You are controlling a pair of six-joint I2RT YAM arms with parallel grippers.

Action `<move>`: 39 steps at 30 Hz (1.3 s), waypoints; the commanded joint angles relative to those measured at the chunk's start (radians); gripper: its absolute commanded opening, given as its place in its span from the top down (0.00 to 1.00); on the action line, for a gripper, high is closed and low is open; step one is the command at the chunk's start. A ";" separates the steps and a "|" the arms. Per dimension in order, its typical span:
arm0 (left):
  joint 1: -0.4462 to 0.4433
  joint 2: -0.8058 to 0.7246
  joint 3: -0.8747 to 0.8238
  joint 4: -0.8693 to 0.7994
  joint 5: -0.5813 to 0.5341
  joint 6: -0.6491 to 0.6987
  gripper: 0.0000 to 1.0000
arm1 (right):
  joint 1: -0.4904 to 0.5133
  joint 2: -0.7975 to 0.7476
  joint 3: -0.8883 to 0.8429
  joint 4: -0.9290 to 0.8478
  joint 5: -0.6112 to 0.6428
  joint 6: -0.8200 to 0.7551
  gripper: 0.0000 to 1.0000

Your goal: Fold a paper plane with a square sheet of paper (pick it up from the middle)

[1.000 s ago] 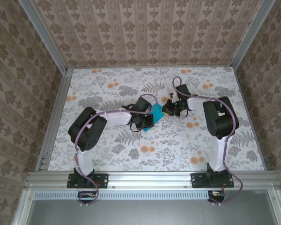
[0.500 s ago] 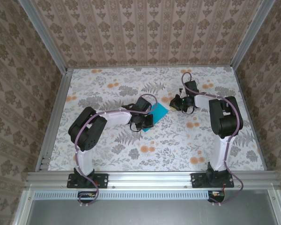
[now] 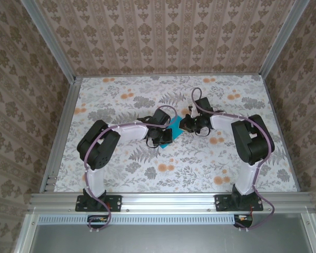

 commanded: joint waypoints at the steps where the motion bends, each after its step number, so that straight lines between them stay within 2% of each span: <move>1: 0.005 0.038 0.002 -0.095 -0.028 0.023 0.97 | 0.003 0.044 -0.009 0.007 -0.016 0.025 0.89; 7: 0.005 0.031 -0.005 -0.098 -0.024 0.025 0.96 | 0.000 0.092 0.021 -0.073 0.045 0.007 0.89; 16: 0.014 -0.034 -0.083 -0.066 0.040 0.060 0.93 | -0.004 0.133 0.068 -0.181 0.096 0.010 0.89; 28: 0.015 -0.108 -0.183 -0.048 0.076 0.069 0.93 | -0.003 0.147 0.082 -0.214 0.117 -0.001 0.89; 39: 0.017 -0.130 -0.225 -0.090 0.045 0.080 0.93 | -0.003 0.155 0.082 -0.222 0.127 -0.003 0.89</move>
